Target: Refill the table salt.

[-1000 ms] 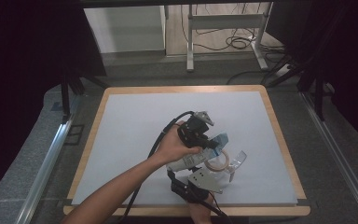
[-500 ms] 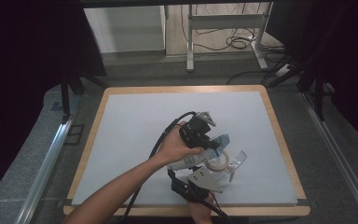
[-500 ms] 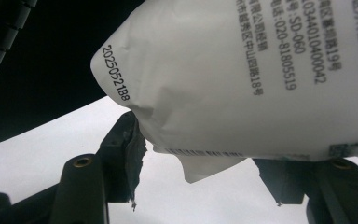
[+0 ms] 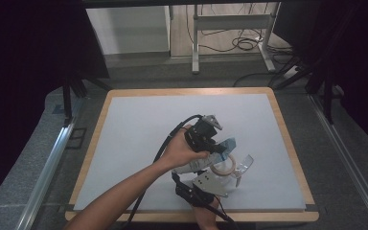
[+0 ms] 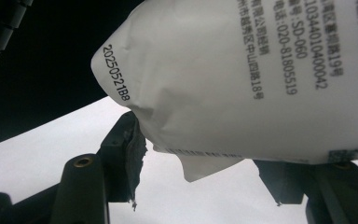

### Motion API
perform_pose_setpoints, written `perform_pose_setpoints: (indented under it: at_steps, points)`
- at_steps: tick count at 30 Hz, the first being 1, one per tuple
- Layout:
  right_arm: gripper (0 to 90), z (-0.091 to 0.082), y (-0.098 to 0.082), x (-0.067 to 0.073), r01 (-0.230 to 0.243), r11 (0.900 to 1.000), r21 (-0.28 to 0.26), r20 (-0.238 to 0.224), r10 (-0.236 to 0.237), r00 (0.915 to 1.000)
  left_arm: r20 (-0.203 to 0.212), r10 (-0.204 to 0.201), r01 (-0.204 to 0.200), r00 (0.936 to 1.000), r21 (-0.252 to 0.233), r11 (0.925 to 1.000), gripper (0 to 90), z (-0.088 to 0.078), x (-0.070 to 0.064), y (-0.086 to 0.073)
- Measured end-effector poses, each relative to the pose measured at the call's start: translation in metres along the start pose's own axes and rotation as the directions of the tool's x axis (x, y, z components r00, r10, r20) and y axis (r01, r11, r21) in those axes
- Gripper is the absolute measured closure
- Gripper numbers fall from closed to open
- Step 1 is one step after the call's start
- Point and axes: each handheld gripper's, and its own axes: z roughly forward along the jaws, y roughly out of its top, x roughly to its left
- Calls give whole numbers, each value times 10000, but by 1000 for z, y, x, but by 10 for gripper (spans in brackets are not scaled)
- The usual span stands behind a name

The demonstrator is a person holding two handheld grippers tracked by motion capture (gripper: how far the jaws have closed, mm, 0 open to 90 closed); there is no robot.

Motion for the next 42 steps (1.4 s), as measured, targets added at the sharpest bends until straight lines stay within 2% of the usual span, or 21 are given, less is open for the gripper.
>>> perform_pose_setpoints:
  at_steps: [42]
  points:
    - [397, 3, 1, -1, -10, 10000, -47, 22, 10, 10000, -39, -55, 56, 10000, 276, 9996, 900, 3, 1, 3]
